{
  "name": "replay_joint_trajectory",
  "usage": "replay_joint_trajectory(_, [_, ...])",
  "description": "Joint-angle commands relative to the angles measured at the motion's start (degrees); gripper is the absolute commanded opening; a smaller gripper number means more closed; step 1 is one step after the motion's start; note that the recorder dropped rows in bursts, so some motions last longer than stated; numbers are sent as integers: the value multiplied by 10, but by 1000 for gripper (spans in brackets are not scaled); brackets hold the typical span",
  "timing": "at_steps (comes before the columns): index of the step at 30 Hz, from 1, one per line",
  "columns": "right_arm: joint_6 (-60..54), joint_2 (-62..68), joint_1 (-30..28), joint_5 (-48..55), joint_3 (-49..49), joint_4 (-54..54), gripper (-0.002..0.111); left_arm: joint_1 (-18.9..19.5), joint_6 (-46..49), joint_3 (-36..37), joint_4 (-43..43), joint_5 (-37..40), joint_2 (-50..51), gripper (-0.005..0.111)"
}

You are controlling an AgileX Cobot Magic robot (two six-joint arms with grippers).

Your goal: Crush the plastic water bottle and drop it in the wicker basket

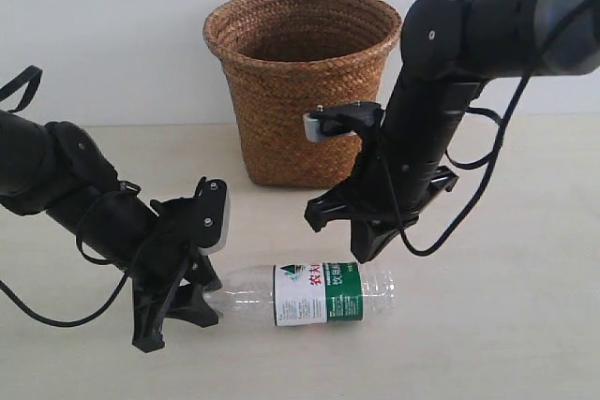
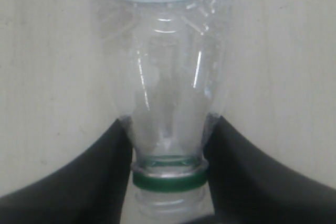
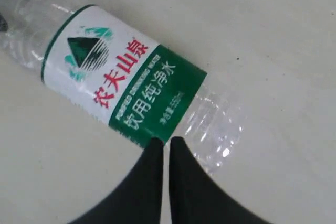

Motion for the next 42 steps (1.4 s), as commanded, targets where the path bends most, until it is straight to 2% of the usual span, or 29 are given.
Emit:
replay_joint_trajectory(1, [8,41,6,-20,-5,-5,0,-3,-5,3,2,-12,-3,4])
replay_joint_trajectory(6, [10,119,35,-19,-5,-8,0,-3,-5,3,2,-21,-3,4])
replay_joint_trajectory(20, [35,229,36,63,-5,18,0,-3,-5,3,1,-20,-3,4])
replay_joint_trajectory(30, [45,110,35,-52,-5,23,0,-3,-9,3,1,-20,-3,4])
replay_joint_trajectory(34, [45,66,35,-70,-5,37,0,-3,-9,3,1,-20,-3,4])
replay_joint_trajectory(42, [32,60,41,-82,-5,54,0,-3,-9,3,1,-19,-3,4])
